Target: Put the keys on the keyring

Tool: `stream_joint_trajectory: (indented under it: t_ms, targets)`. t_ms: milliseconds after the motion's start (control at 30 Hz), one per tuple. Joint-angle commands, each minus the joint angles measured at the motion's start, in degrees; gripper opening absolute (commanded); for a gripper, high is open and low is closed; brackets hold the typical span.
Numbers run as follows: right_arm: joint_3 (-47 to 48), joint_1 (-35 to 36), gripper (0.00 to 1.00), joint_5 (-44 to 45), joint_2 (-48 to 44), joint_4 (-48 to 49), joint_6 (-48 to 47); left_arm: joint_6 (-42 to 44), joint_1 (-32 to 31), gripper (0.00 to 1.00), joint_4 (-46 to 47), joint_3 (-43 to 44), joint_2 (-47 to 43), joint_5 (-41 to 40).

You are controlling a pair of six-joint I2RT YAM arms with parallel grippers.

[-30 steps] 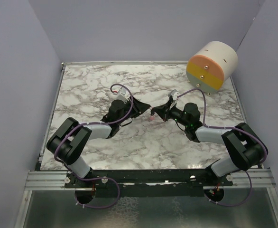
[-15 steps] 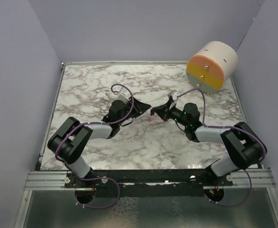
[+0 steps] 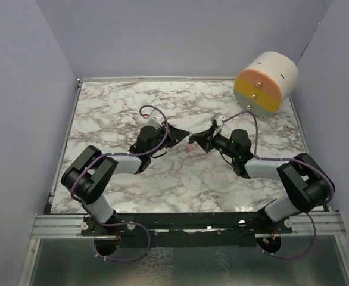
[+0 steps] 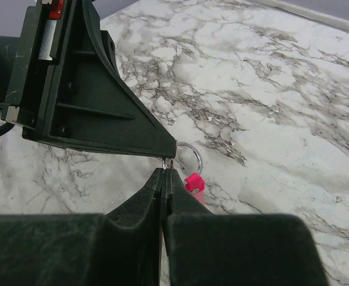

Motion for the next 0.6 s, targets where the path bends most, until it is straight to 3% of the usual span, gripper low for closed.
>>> stream_joint_trajectory:
  t_ms: [0, 133, 567]
  targets:
    - [-0.12, 0.39, 0.01, -1.6, 0.68, 3.46, 0.17, 0.03, -0.28, 0.1, 2.38, 0.98, 0.51, 1.78]
    - [-0.28, 0.39, 0.01, -1.06, 0.45, 3.45, 0.1, 0.04, -0.28, 0.0, 2.7, 0.8, 0.59, 1.93]
    - [0.04, 0.39, 0.01, 10.94, -1.67, -3.72, -0.34, -0.09, 0.68, 0.0, 3.92, -0.93, -0.64, 3.53]
